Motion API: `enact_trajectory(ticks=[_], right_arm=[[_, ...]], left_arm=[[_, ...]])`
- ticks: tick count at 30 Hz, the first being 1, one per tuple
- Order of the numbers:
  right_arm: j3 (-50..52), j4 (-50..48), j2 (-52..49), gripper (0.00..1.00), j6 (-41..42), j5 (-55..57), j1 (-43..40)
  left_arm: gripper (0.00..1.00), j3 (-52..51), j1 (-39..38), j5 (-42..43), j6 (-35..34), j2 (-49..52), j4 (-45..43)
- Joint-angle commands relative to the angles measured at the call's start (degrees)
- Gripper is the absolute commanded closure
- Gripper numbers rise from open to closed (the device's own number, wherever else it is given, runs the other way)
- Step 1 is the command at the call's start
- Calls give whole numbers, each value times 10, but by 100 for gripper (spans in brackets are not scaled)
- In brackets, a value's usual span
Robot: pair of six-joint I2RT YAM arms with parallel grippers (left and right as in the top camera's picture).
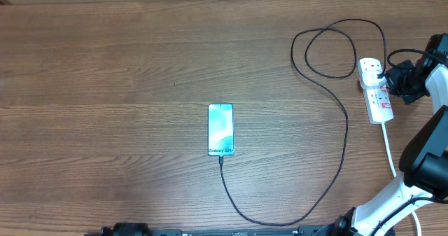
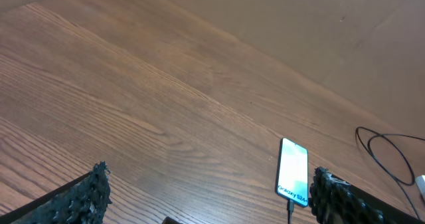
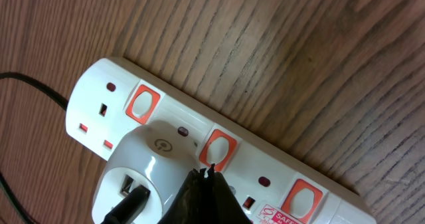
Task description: Plug charger to phone and switch on socket
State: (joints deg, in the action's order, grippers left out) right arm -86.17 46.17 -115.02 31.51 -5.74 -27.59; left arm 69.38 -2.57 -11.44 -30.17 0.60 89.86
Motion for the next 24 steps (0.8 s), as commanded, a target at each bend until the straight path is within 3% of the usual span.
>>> enact_trajectory(ticks=[1, 24], right_arm=[[-16, -2, -3, 96, 0, -4, 2], [-16, -3, -18, 96, 0, -8, 16]], left_arm=[[0, 5, 3, -7, -14, -3, -1], [0, 5, 3, -7, -14, -3, -1]])
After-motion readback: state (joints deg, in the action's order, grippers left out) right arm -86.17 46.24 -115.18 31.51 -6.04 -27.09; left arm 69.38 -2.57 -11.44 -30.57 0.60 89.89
